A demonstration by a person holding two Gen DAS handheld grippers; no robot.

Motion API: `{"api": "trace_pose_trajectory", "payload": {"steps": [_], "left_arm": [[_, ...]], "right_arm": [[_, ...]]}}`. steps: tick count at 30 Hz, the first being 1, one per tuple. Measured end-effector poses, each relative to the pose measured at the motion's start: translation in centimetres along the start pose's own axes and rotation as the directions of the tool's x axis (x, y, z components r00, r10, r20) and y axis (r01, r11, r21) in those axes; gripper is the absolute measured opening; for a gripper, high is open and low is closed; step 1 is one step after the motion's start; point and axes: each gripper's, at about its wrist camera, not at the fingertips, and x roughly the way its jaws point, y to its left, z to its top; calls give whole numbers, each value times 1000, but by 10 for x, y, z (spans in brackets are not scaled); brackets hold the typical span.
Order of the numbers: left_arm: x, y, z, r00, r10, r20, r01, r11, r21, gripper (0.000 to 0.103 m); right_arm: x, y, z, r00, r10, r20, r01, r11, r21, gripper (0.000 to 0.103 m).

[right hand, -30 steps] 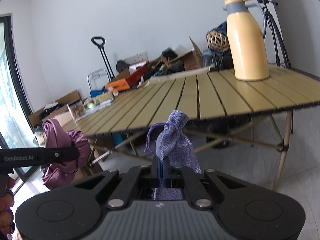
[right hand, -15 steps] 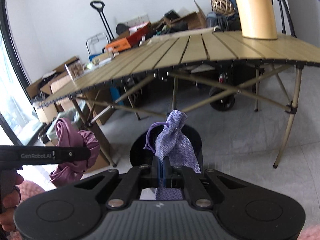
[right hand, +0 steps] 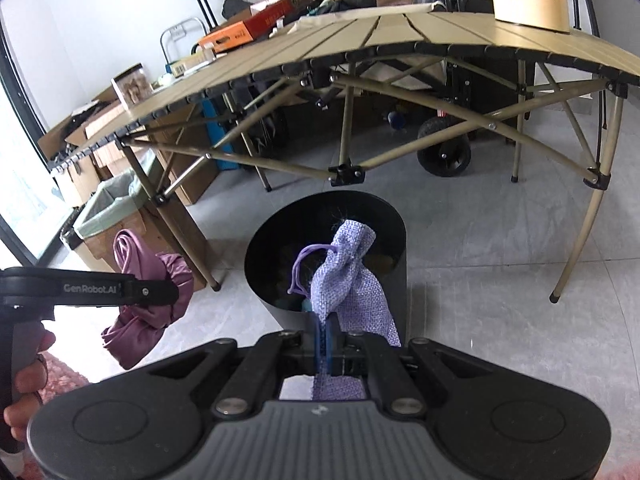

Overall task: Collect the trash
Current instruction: 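Carry the pink cloth and lilac pouch down toward the bin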

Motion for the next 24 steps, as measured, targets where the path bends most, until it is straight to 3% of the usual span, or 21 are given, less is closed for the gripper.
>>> {"api": "trace_pose_trajectory", "payload": {"steps": [13, 24], "left_arm": [[39, 36, 18, 997, 25, -77, -34, 992, -119, 45], [55, 41, 45, 997, 50, -62, -58, 989, -138, 45]], "right_arm": [[64, 19, 46, 999, 20, -48, -23, 998, -59, 2], [110, 32, 78, 995, 27, -98, -42, 986, -159, 2]]}}
